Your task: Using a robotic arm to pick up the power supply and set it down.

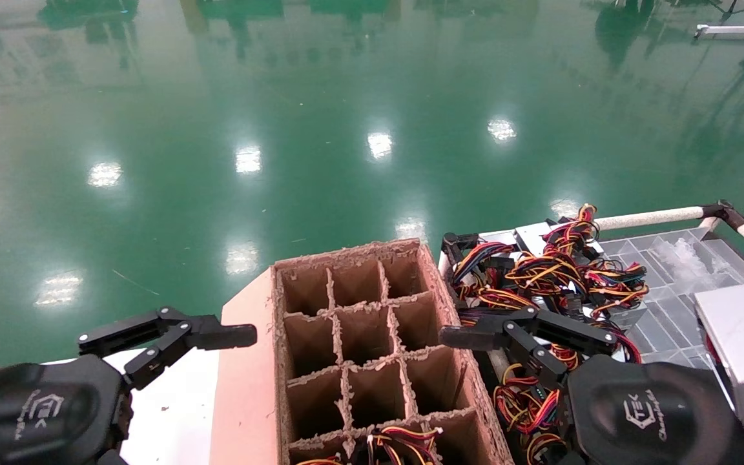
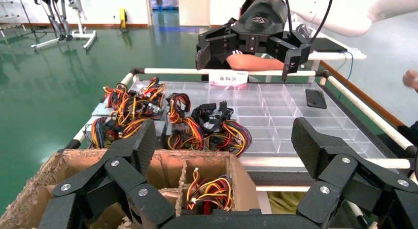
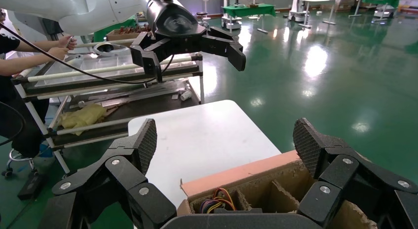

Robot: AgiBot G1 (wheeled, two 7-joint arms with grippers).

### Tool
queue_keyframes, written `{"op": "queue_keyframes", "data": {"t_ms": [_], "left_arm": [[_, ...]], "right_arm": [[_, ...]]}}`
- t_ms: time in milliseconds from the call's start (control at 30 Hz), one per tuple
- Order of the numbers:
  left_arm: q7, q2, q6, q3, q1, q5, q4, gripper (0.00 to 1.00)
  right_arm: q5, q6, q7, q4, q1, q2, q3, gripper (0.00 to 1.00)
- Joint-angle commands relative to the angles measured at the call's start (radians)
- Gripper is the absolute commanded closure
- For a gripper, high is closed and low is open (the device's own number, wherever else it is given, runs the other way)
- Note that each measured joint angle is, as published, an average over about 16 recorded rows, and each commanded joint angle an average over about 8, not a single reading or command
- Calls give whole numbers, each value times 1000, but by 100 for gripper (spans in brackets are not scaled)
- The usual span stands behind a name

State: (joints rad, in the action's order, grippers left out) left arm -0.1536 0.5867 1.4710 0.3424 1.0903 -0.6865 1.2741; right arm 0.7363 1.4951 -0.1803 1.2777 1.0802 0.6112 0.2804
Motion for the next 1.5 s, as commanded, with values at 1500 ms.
{"op": "queue_keyframes", "data": {"t_ms": [1500], "left_arm": [[0,0,0,1,0,0,-1,100]], "right_arm": [[404,-249,-112,64,-40,51,155,27]]}}
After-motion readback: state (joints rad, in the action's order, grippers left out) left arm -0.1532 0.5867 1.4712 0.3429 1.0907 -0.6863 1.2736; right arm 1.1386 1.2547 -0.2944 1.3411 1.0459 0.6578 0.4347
